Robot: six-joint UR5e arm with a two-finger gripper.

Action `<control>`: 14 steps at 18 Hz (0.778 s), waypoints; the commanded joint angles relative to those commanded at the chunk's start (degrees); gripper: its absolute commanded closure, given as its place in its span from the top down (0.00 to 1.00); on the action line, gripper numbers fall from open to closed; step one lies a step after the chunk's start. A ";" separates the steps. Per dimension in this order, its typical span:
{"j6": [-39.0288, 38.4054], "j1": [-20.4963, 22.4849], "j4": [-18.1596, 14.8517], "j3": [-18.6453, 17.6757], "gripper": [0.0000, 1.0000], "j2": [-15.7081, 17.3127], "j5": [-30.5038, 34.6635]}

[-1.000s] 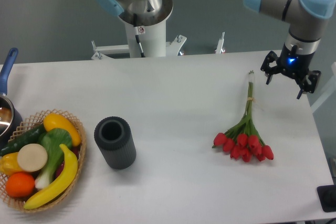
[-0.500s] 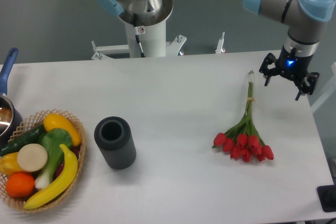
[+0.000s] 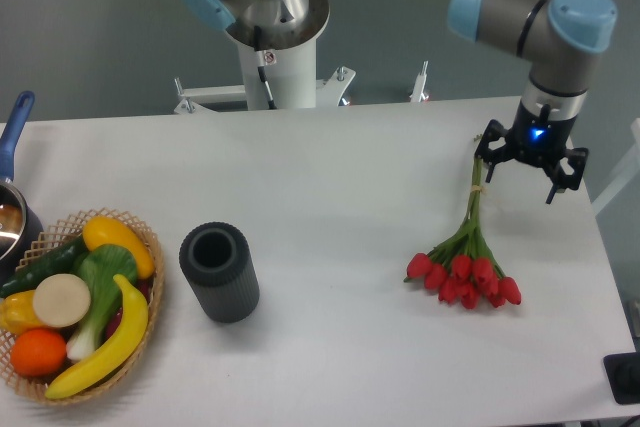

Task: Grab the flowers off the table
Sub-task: 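Move the open gripper over the tulip stems and lower it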

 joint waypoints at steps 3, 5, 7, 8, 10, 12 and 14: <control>0.00 -0.26 0.09 -2.72 1.00 -0.70 0.00; -0.09 -0.35 0.09 -2.73 1.00 -1.93 0.00; 0.00 -1.23 0.09 -2.82 1.00 -3.16 0.35; 0.00 -1.41 0.00 -2.82 1.00 -3.77 0.44; 0.00 -1.50 0.00 -2.82 1.00 -4.74 0.97; 0.00 -1.50 -0.09 -2.64 1.00 -5.45 1.75; 0.00 -1.41 -0.18 -2.38 1.00 -6.24 2.55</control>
